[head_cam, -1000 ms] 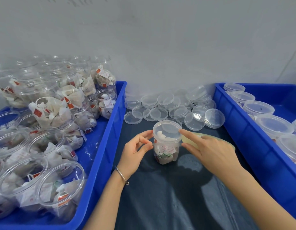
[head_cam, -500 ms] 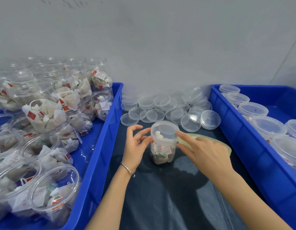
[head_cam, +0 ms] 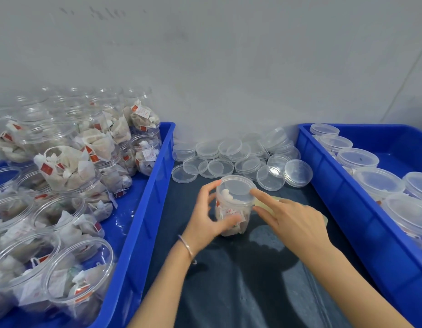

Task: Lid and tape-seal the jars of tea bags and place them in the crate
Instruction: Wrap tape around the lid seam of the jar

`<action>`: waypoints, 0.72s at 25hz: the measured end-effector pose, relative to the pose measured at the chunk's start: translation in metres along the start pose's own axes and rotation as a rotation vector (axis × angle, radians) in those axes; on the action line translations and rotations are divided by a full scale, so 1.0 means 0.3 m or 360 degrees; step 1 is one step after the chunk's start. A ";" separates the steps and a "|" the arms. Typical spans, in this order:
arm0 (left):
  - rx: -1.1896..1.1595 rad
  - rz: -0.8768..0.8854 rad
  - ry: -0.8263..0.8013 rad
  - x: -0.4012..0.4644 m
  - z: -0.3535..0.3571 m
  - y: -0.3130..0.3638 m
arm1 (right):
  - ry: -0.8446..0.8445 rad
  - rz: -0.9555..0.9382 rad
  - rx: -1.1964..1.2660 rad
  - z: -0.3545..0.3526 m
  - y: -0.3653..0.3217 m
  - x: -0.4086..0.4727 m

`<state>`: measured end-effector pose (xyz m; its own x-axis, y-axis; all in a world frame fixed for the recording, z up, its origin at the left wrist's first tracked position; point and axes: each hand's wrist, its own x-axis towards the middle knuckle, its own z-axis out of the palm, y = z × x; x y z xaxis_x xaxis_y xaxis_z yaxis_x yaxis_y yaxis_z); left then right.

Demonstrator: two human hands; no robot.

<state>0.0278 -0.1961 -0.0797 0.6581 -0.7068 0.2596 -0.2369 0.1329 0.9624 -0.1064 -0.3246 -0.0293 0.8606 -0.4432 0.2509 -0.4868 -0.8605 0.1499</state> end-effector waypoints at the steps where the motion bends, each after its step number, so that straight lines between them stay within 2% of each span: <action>1: 0.0143 0.0015 0.0019 -0.003 0.039 -0.004 | -0.0015 0.0000 0.0017 -0.004 -0.005 -0.001; 5: 0.0402 -0.0030 0.0423 0.027 0.113 0.009 | 0.0043 -0.0051 0.0186 -0.021 0.002 -0.008; 10: 0.0464 0.0015 0.0301 0.040 0.058 -0.017 | -0.0136 -0.0139 0.0244 -0.080 0.118 -0.016; 14: 0.0387 0.0020 0.0261 0.041 0.034 -0.022 | -0.0447 -0.0093 0.0449 -0.083 0.218 -0.020; 18: 0.0329 0.0023 0.0246 0.039 0.026 -0.023 | -0.0441 -0.0028 0.0442 -0.060 0.246 -0.008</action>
<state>0.0315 -0.2107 -0.0840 0.7511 -0.5892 0.2978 -0.3778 -0.0137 0.9258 -0.1471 -0.3826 -0.0017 0.8948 -0.4459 -0.0228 -0.4452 -0.8871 -0.1222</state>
